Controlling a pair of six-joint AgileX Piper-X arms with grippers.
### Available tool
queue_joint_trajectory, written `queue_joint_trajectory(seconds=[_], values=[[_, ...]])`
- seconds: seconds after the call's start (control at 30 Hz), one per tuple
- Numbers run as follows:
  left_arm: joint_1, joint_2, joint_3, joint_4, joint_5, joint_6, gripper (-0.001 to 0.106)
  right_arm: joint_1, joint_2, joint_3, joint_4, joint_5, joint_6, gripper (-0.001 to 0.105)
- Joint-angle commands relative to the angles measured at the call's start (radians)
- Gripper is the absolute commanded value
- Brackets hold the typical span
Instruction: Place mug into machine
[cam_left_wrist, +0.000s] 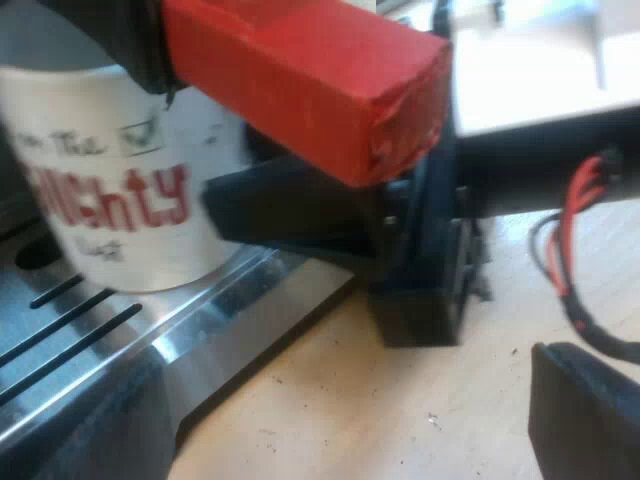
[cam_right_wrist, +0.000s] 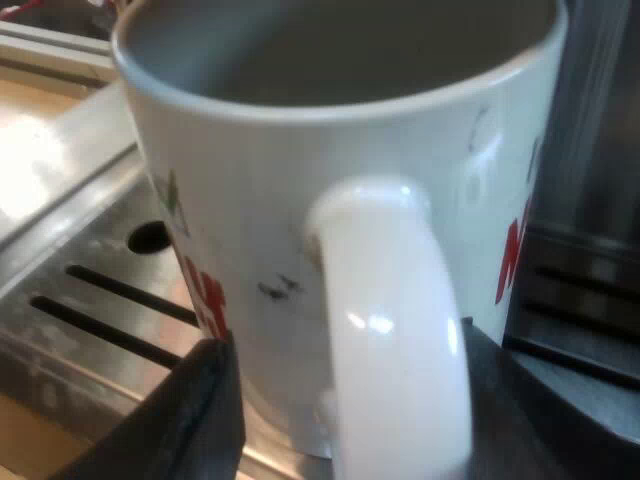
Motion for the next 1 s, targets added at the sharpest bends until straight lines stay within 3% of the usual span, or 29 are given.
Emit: queue_joint_trajectory(seconds=[0.03,0.2,0.53,0.6,0.83,1.0], values=[[-0.003,-0.005,0.001,0.000,0.006,-0.015,0.075,-0.002,0.015,-0.036,-0.014,-0.024,-0.007,0.045],[-0.003,-0.005,0.001,0.000,0.006,-0.015,0.075,-0.012,0.048,-0.097,-0.014,-0.008,-0.007,0.045],[-0.003,-0.005,0.001,0.000,0.006,-0.012,0.075,-0.001,0.010,-0.091,0.102,-0.008,-0.007,0.045],[-0.003,-0.010,0.001,0.000,0.006,-0.010,0.075,0.009,-0.054,-0.050,0.193,-0.008,-0.009,0.045],[-0.003,-0.121,-0.038,0.110,-0.050,0.033,0.075,0.042,-0.212,0.080,0.227,0.015,-0.009,0.045],[-0.003,-0.240,-0.112,0.279,-0.059,0.056,0.075,0.060,-0.352,0.142,0.306,0.016,0.027,0.045]])
